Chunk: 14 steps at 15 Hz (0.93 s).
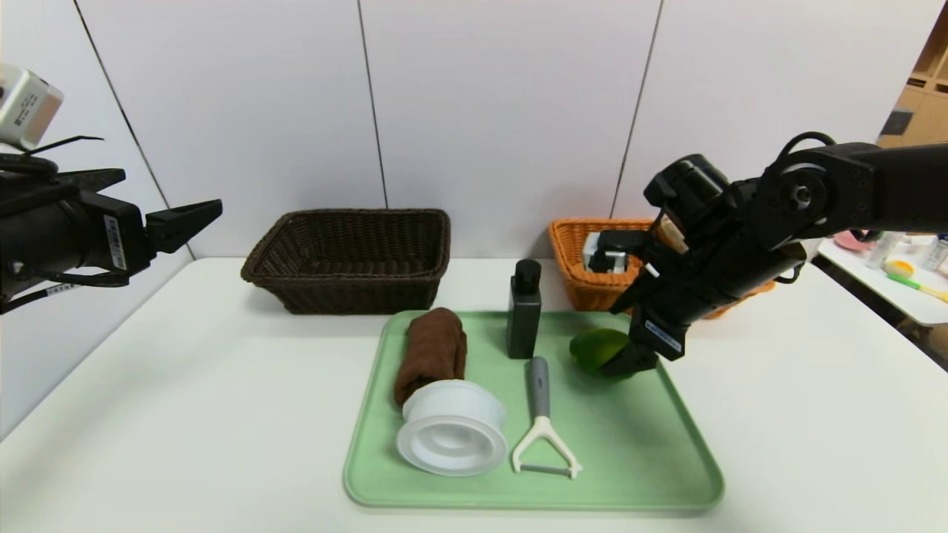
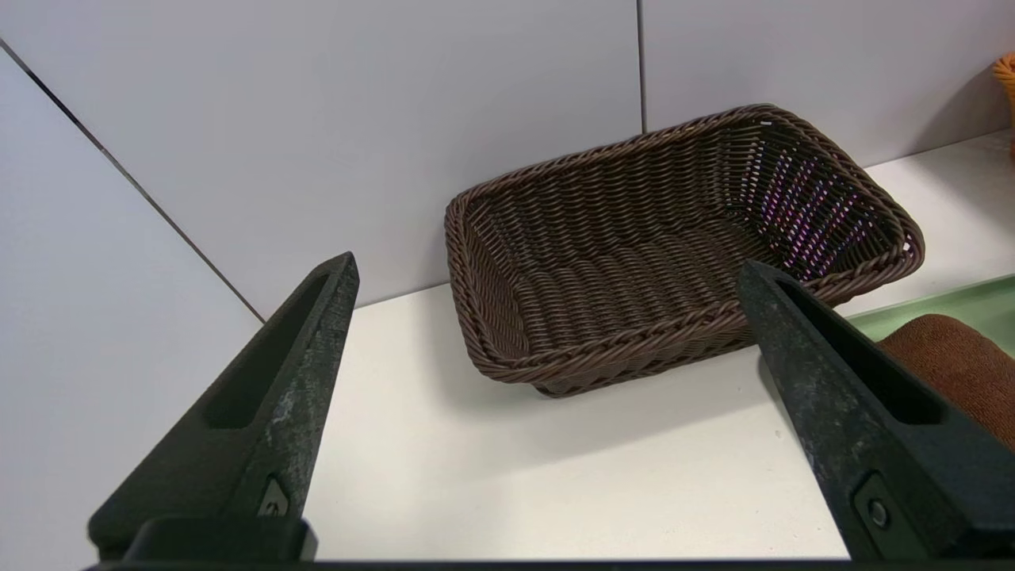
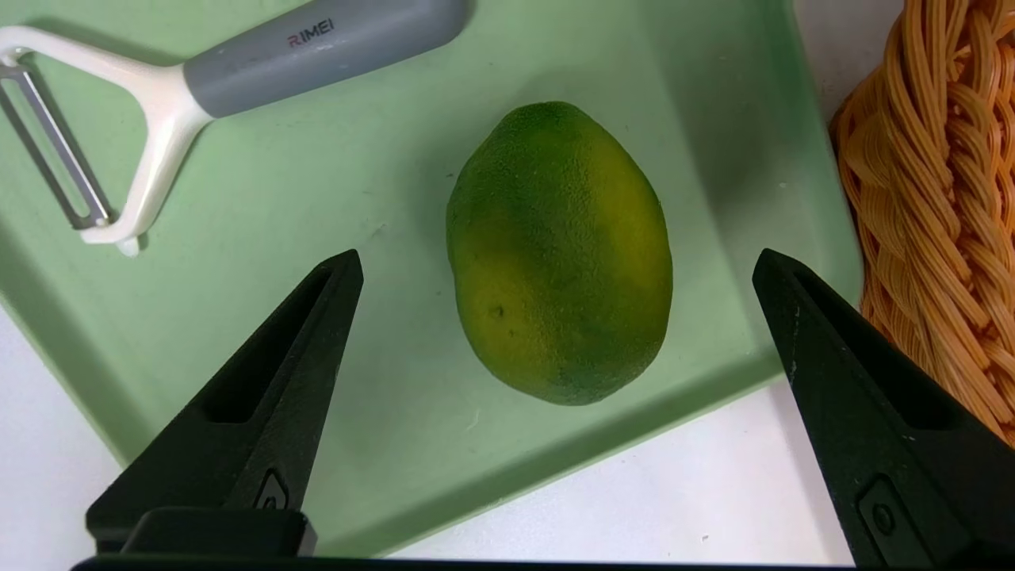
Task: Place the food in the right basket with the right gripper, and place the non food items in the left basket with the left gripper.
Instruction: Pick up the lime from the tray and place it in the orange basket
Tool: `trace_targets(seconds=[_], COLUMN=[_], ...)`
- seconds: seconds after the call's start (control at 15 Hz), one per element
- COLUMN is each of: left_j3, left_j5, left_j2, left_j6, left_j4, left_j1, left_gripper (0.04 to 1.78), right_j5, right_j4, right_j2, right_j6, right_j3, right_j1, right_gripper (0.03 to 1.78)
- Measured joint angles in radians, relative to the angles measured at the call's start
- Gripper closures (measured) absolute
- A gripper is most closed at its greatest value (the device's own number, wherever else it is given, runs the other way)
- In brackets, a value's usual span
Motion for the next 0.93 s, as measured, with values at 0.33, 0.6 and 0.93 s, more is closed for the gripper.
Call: trace_targets(seconds=[0.33,0.6,0.93], left_j3=[-0.002,-0.003,-0.005], left_j5=[0.0,0.0,0.002], left_j2=[0.01,0.014,0.015], left_j6=[-0.001,-0.001,0.001], left_j4=[-0.021,-0.022,-0.036], left_j1=[0.0,0.0,0.0], left_gripper=[0.13,0.13,0.13], right_j5=[0.0,0.001,0.003], right_j4=[-0.024,-0.058,-0.06], right_j2=[0.033,0.06,0.077], right_j6=[0.001,0.004,0.007], right_j3=[0.004,0.011,0.033], right_j1=[-0.005,-0.007,-0.007], right_gripper=[0.11,0.11,0.11])
